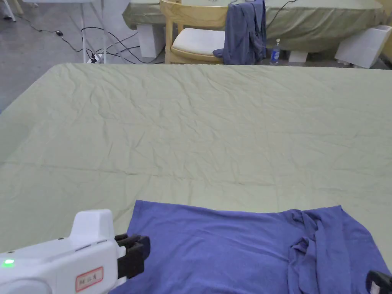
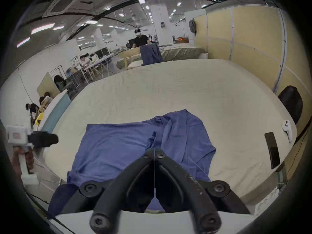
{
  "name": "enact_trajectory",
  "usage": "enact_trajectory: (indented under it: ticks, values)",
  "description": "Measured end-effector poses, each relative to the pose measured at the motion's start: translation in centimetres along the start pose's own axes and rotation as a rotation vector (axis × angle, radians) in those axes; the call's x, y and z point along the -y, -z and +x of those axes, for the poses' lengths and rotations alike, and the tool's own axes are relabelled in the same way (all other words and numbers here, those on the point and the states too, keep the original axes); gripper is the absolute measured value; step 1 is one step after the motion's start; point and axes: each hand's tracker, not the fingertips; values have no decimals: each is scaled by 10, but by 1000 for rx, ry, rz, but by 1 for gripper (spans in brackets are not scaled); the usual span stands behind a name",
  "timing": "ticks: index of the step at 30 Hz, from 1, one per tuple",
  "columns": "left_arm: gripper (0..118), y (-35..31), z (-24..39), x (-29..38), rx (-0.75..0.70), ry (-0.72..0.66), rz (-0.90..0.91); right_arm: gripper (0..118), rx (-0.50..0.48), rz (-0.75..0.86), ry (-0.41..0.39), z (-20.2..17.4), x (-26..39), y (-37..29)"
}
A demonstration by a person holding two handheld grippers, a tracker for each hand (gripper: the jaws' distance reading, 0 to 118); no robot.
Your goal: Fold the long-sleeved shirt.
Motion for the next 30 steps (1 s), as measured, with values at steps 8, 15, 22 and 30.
enact_trajectory:
  ticks: [8,15,22,30]
  values:
    - [108,186,-74,-51,-337,-3,-112,4,16,-25,33,3,0,10]
    - [92,218,-66,-26,-357,139,-130,4,58,-72,53,24,-4,24]
    - [2,170,-35,-51,-108,-9,-98,118,150,-155,-36,49,-49,103]
    - [2,135,-41,-76,-95,69,-28,118,67,-304,72,83,-141,237]
